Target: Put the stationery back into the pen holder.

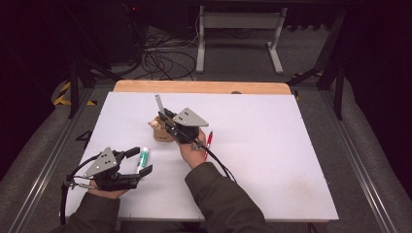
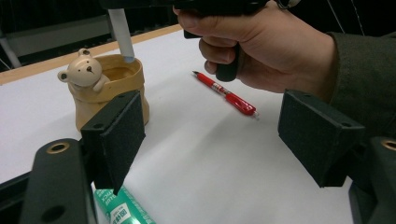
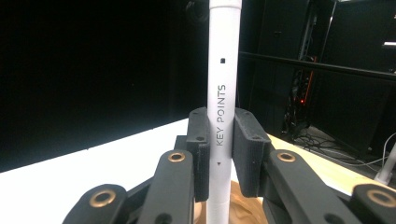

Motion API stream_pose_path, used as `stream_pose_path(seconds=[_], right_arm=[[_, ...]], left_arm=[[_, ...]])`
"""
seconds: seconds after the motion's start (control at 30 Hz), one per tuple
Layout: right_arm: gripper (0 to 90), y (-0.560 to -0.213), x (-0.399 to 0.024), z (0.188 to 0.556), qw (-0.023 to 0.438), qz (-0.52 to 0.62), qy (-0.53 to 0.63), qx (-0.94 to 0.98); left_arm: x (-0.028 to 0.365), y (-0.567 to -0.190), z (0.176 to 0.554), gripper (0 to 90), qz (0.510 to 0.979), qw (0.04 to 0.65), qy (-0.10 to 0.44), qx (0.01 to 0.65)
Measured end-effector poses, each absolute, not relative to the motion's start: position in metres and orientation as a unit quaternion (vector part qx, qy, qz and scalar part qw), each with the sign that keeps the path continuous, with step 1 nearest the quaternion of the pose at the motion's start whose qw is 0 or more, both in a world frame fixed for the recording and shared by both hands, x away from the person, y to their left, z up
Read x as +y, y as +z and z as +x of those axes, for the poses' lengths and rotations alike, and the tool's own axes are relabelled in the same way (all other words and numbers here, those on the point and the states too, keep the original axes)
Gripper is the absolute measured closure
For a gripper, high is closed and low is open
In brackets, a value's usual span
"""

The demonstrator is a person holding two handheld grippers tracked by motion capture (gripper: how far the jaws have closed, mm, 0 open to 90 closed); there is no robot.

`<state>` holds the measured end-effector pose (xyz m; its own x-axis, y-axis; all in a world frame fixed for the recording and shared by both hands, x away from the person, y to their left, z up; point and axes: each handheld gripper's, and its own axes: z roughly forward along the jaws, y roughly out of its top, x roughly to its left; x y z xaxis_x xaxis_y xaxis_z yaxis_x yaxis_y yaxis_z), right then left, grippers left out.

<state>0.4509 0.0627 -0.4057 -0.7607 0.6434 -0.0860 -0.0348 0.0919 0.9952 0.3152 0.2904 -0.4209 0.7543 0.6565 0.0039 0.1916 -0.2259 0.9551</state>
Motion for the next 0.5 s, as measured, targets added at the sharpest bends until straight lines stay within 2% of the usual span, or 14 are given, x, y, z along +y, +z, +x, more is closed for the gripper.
stream_pose_path(seconds=[0.5], right_arm=[[78.2,-0.4154,0.067,0.4591,0.266,0.226,0.627,0.697]], left_arm=[[0.2906,-0.4215,0.3152,24.0,0.754,0.556,0.206,0.283]])
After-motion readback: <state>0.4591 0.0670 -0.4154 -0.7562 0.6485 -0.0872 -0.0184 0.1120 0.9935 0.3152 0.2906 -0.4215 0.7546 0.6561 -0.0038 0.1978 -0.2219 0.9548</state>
